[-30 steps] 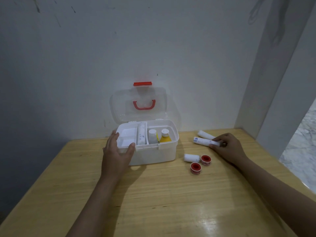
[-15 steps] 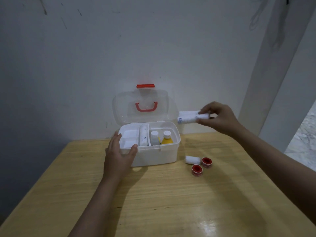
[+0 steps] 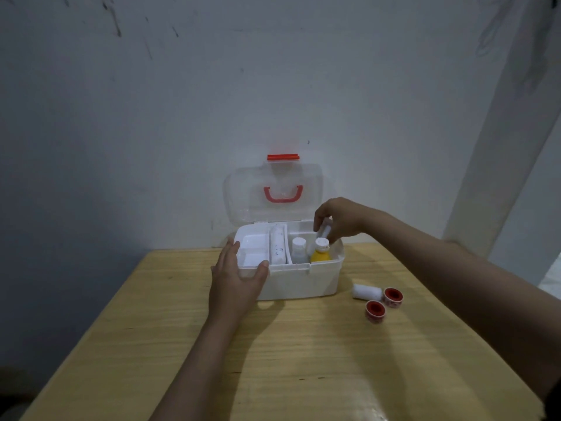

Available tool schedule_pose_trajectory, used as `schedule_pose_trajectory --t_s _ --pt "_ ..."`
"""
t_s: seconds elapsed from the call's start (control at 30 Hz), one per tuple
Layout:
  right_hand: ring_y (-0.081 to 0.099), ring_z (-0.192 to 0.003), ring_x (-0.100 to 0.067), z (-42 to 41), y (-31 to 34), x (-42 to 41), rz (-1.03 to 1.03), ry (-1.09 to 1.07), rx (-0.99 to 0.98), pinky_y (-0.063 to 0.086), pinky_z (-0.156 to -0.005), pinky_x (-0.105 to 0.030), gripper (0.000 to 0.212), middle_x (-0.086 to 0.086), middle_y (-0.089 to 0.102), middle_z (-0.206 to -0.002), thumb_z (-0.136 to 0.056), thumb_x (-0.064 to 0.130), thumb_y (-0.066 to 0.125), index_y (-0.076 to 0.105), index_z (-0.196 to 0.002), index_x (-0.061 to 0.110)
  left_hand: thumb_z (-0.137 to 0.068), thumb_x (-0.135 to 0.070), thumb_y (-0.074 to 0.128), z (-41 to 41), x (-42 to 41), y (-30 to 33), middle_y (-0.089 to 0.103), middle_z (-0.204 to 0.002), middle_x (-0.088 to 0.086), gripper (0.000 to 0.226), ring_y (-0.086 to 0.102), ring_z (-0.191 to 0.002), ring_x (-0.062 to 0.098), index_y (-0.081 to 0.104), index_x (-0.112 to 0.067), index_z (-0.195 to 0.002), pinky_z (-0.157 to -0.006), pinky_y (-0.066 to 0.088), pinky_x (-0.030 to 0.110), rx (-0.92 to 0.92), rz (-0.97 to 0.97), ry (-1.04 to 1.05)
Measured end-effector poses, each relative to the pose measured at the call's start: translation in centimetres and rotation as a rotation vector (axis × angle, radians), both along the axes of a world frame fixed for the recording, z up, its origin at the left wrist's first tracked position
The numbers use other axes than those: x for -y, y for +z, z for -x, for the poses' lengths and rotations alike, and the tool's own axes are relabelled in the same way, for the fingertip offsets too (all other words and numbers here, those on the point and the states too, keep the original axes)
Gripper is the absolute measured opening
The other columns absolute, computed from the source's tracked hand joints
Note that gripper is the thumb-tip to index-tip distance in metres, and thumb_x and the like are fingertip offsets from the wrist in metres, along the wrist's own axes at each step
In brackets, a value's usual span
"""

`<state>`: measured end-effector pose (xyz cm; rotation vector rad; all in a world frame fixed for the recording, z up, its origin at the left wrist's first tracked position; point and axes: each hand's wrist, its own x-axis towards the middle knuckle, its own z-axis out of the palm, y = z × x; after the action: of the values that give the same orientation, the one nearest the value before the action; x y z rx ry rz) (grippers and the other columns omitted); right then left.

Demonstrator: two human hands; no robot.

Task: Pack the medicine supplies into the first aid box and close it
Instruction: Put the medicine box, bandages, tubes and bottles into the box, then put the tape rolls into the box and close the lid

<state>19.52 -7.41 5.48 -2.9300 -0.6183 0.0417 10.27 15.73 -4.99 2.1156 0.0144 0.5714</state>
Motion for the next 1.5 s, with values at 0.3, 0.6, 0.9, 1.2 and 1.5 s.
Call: schedule_pose_trajectory --t_s 0.3,0.6,0.9,1.2,1.5 --pt "0.053 -0.108 -0.018 0.5 -1.0 1.6 -0.262 -0.038 0.077 0.046 -0.094 -0.038 0.044 0.001 0.063 -0.118 -0.062 0.016 0.083 0.069 -0.103 0.024 -0.081 -0.045 0.062 -0.2 0.0 -0.3 0.027 -0.153 -0.007 0.07 0.026 -0.138 0.02 0.032 -0.023 -0.141 -0.096 0.031 0.031 0.009 0.003 -0.006" --pt "0.06 -0.093 -0.011 4.8 -1.0 6.6 -0.485 -0.123 0.23 0.05 -0.08 -0.027 0.029 0.003 0.068 -0.105 -0.071 0.018 0.079 0.07 -0.099 0.021 -0.082 -0.04 0.063 -0.1 0.0 -0.3 0.03 -0.153 -0.004 0.067 0.028 -0.138 0.022 0.035 -0.019 -0.14 -0.1 0.03 0.032 0.034 -0.006 -0.005" --pt "0.065 -0.087 -0.009 10.5 -4.4 10.5 -0.322 -0.172 -0.109 0.049 -0.067 -0.018 0.029 0.011 0.067 -0.099 -0.07 0.018 0.079 0.07 -0.098 0.022 -0.082 -0.043 0.061 -0.1 0.1 -0.3 0.03 -0.153 -0.005 0.067 0.028 -0.138 0.023 0.036 -0.02 -0.139 -0.105 0.033 0.04 0.023 -0.019 0.01" --pt "0.06 -0.082 -0.002 13.1 -8.8 10.9 -0.325 -0.152 -0.013 0.044 -0.062 -0.006 0.019 0.006 0.065 -0.094 -0.073 0.023 0.076 0.071 -0.091 0.022 -0.083 -0.043 0.061 -0.2 -0.1 -0.3 0.03 -0.154 -0.001 0.066 0.03 -0.138 0.023 0.037 -0.018 -0.139 -0.111 0.03 0.054 0.017 -0.033 -0.002" --pt "0.058 -0.075 -0.007 14.3 -10.7 9.5 -0.393 -0.088 0.018 0.046 -0.068 -0.015 0.028 0.007 0.054 -0.093 -0.074 0.037 0.074 0.069 -0.101 0.035 -0.082 -0.046 0.061 -0.4 -0.1 -0.5 0.03 -0.154 -0.002 0.067 0.031 -0.138 0.025 0.036 -0.02 -0.139 -0.108 0.033 0.056 0.002 -0.036 0.008"
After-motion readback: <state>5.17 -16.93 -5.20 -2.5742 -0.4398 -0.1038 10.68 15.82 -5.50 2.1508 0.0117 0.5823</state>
